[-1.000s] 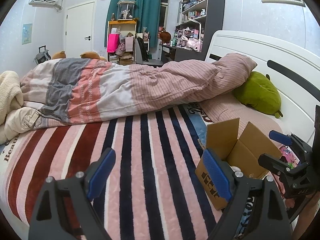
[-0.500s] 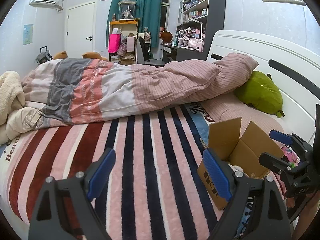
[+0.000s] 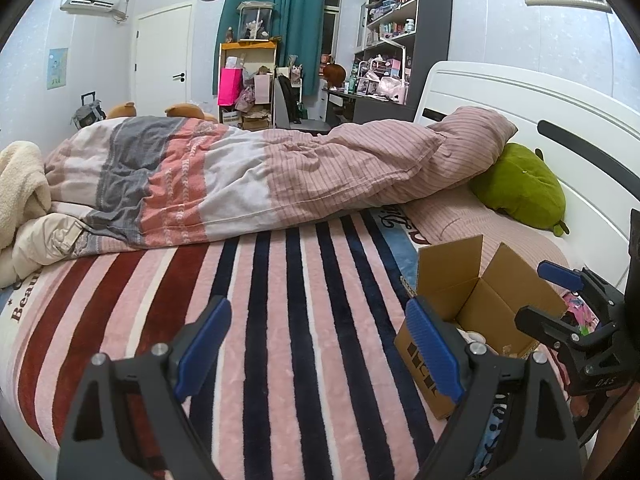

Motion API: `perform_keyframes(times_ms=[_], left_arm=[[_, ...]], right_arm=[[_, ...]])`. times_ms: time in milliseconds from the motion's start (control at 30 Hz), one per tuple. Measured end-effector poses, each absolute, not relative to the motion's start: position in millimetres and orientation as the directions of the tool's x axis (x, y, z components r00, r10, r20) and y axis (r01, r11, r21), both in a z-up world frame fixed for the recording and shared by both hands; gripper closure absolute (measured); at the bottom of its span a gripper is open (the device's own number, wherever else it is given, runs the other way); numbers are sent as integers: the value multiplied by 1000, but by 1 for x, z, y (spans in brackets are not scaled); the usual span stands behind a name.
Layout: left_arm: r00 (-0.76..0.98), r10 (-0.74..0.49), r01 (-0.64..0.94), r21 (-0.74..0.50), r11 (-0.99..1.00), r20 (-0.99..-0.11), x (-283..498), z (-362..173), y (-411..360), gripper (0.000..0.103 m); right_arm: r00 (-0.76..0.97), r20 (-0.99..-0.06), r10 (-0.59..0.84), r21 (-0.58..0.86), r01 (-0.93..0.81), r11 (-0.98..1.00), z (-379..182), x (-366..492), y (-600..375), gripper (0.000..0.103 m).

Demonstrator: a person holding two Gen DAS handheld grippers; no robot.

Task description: Organize rigid objects

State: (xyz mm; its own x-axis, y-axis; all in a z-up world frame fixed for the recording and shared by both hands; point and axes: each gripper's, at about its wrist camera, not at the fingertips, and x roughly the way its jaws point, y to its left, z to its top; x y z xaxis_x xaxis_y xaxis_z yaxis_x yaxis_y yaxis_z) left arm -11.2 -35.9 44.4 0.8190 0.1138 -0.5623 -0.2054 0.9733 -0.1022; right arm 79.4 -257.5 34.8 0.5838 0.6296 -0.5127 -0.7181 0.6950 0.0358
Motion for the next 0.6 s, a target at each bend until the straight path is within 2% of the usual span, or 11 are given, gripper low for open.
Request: perform_keyframes(times_ms=[600], left_arm=[[819,116,-208,-103,973,-562,-13,46,-39,16]], right_arm=[[579,-516,631,46,-717,696,31,85,-263,0]])
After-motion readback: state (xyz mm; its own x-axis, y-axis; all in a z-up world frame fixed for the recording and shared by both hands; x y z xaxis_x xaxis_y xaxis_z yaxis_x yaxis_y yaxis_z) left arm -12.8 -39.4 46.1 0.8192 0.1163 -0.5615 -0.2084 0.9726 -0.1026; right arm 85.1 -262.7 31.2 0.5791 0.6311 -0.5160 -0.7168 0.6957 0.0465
